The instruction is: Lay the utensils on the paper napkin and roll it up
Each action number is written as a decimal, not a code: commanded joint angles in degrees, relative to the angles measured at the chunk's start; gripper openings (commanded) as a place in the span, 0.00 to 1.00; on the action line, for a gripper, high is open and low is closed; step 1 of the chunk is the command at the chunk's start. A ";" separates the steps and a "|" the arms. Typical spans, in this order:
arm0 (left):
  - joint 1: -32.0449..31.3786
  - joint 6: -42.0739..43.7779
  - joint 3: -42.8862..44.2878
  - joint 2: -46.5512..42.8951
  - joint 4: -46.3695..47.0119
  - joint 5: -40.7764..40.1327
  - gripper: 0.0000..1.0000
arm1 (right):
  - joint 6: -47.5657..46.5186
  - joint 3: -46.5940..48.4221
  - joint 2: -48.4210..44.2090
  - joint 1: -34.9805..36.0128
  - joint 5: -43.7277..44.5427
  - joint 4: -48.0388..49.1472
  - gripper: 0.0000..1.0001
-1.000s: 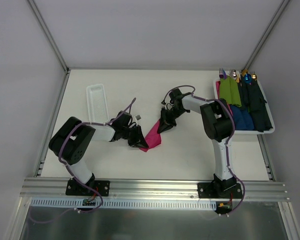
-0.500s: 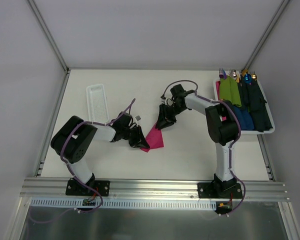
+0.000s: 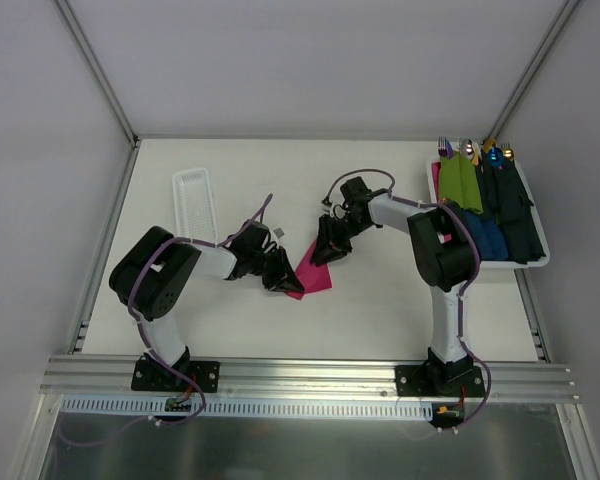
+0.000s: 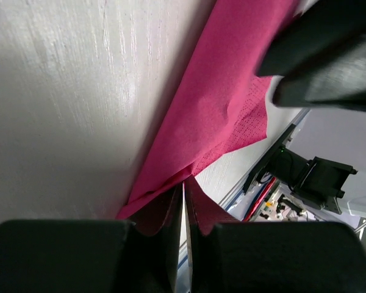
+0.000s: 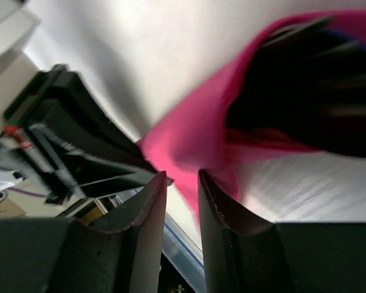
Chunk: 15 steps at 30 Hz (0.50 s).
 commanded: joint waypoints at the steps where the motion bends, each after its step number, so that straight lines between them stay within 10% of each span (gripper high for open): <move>1: -0.46 0.99 -1.69 2.60 -4.70 -8.26 0.06 | 0.91 -1.06 1.44 0.28 2.51 0.96 0.30; 15: -1.43 2.22 -0.64 -8.20 0.13 -6.41 0.25 | -0.85 -0.80 2.67 0.02 9.55 -3.96 0.28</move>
